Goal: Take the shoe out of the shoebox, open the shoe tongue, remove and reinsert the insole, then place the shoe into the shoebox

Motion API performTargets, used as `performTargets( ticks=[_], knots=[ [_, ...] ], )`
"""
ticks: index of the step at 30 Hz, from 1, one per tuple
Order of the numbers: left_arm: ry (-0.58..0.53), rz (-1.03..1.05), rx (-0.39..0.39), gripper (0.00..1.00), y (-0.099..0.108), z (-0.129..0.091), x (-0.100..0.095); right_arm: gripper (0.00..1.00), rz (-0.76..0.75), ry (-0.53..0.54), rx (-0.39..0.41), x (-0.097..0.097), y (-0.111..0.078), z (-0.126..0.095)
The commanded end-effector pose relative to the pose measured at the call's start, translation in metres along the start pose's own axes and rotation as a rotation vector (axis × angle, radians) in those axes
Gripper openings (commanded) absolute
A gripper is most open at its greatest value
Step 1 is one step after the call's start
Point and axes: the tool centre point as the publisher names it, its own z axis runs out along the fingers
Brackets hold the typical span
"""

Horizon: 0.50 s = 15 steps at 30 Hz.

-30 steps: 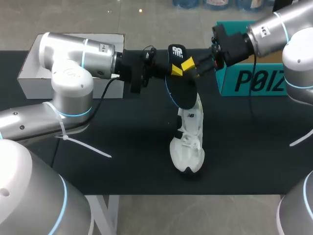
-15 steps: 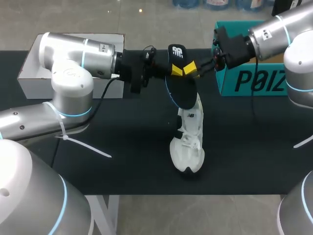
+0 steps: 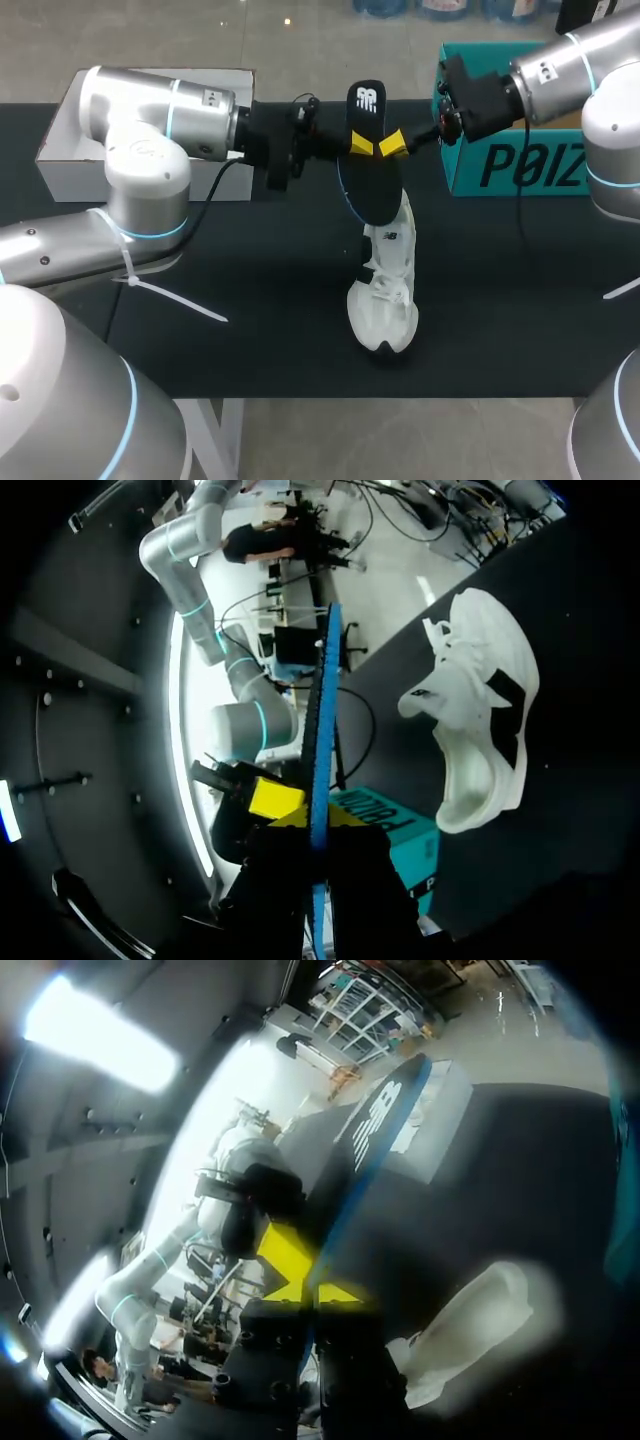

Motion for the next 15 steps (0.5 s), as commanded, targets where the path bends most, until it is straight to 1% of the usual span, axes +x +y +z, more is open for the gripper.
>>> performTargets(
  ticks=[1, 15],
  knots=[
    [0.004, 0.001, 0.000, 0.00, 0.0014, 0.0009, 0.0004, 0.00, 0.002, -0.004, -0.001, 0.0002, 0.0000, 0.0018],
    [0.004, 0.001, 0.000, 0.00, 0.0014, 0.0009, 0.0004, 0.00, -0.007, -0.009, -0.005, 0.0013, 0.0033, 0.0025]
  ],
)
